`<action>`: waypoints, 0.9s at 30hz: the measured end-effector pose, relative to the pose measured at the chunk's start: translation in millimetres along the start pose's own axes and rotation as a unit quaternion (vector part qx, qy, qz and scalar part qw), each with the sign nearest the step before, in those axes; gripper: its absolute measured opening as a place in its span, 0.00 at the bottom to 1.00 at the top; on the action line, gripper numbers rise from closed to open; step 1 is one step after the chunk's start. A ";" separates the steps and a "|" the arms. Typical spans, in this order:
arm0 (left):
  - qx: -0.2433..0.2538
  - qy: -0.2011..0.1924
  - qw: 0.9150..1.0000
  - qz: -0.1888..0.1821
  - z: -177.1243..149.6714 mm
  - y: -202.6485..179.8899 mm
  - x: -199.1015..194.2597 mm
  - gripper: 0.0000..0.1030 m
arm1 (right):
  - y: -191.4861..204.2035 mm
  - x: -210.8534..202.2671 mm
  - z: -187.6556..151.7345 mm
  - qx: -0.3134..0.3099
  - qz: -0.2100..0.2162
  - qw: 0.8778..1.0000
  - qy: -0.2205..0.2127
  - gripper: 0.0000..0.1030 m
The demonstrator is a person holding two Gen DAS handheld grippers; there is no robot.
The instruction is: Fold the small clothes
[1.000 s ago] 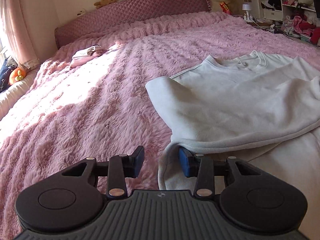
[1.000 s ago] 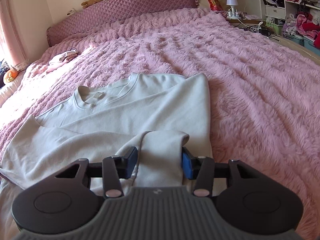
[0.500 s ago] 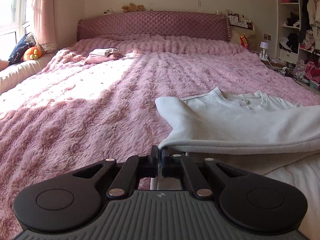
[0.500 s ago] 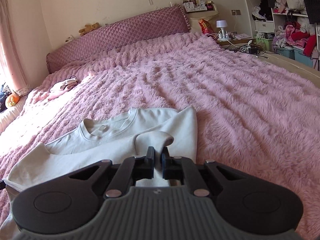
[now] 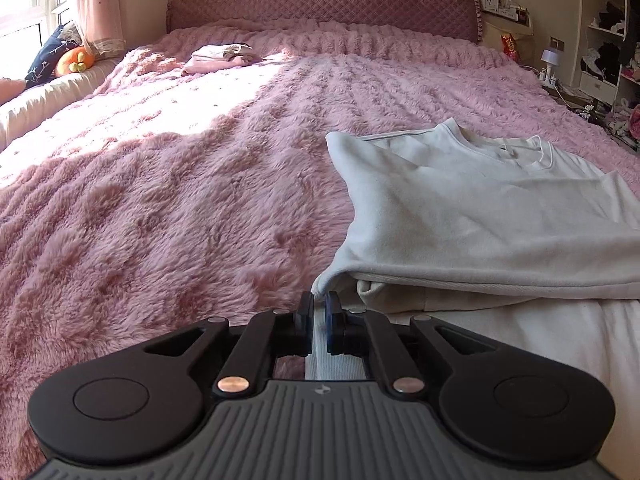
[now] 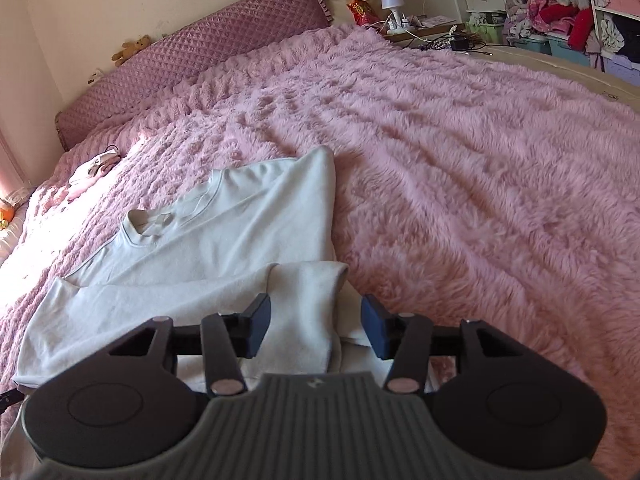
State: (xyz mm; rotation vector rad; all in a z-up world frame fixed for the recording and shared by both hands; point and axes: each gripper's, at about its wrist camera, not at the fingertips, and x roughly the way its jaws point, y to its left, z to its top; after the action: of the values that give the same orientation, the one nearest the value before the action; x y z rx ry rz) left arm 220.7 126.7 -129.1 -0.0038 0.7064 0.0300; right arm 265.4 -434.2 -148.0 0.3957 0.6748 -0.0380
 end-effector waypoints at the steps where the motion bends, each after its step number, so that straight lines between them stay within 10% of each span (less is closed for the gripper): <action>1: -0.006 -0.002 1.000 -0.002 -0.9 2.8 -4.8 0.06 | -0.4 -7.4 -0.7 0.001 0.009 1.000 0.000 0.45; 10: -0.064 -0.049 0.995 -0.057 15.8 3.9 -29.4 0.07 | 2.0 -3.9 -18.8 0.012 0.018 0.998 0.058 0.45; 13: -0.056 -0.063 0.994 -0.072 24.8 -8.9 -23.6 0.11 | 3.9 -2.3 -19.1 0.016 0.030 0.997 0.069 0.03; 27: -0.097 0.010 0.994 -0.058 9.4 -7.2 13.5 0.13 | 0.5 -33.7 -24.2 -0.042 -0.006 0.998 0.039 0.17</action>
State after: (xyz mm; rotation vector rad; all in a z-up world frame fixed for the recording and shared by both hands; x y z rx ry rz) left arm 237.3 120.0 -130.8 -0.2312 0.7210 -0.0132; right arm 224.5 -427.9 -144.2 0.3132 0.7542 -0.0056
